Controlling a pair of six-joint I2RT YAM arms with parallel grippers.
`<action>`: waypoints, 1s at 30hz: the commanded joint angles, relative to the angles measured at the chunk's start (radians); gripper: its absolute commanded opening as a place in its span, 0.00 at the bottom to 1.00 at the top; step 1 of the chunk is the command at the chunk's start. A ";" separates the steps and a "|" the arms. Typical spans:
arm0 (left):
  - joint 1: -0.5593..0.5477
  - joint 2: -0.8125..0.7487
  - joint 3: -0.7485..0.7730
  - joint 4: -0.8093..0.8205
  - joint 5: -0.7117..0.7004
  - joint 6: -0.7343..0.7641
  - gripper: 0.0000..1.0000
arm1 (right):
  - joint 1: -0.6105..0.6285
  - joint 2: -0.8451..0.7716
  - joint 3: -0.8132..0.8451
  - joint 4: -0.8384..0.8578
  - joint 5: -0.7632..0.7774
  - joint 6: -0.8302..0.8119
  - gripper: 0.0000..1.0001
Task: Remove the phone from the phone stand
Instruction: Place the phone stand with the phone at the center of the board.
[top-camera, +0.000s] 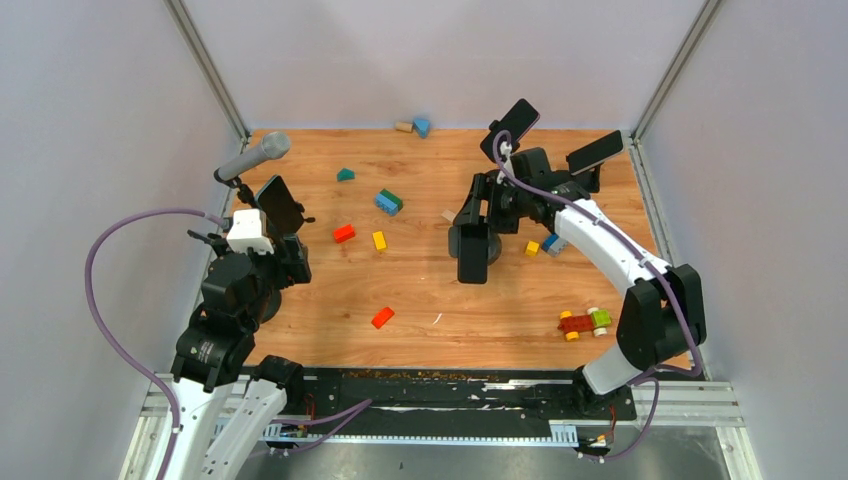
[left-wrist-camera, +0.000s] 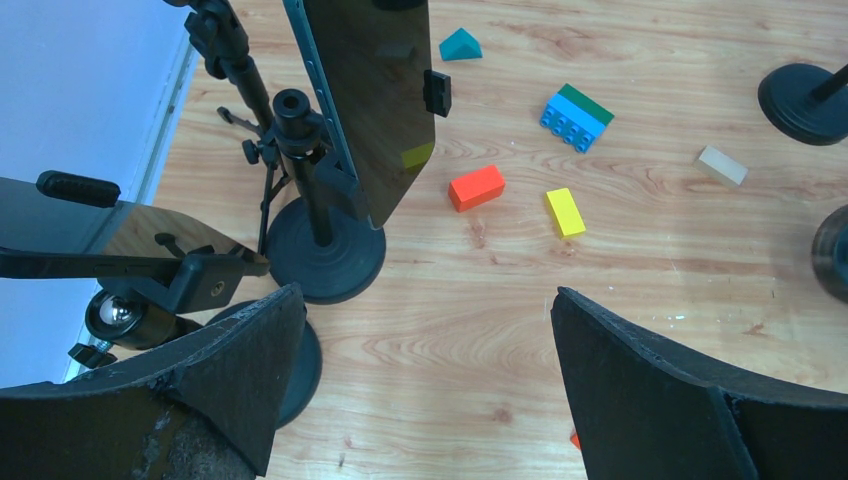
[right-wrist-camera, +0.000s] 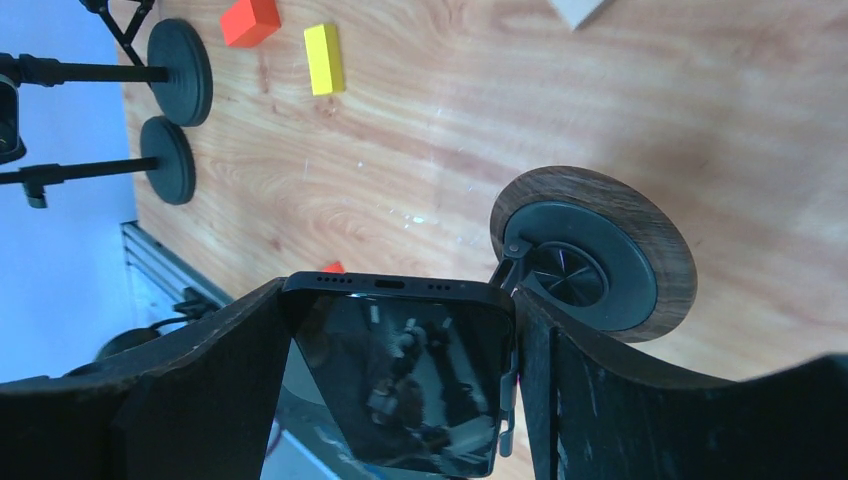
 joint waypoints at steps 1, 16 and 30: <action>-0.004 0.006 0.000 0.005 -0.014 -0.010 1.00 | 0.043 -0.036 -0.047 0.084 0.022 0.271 0.00; -0.004 0.011 0.000 0.005 -0.013 -0.010 1.00 | 0.093 -0.070 -0.269 0.218 0.143 0.408 0.35; -0.004 0.015 0.000 0.005 -0.011 -0.010 1.00 | 0.082 -0.043 -0.246 0.199 0.213 0.305 1.00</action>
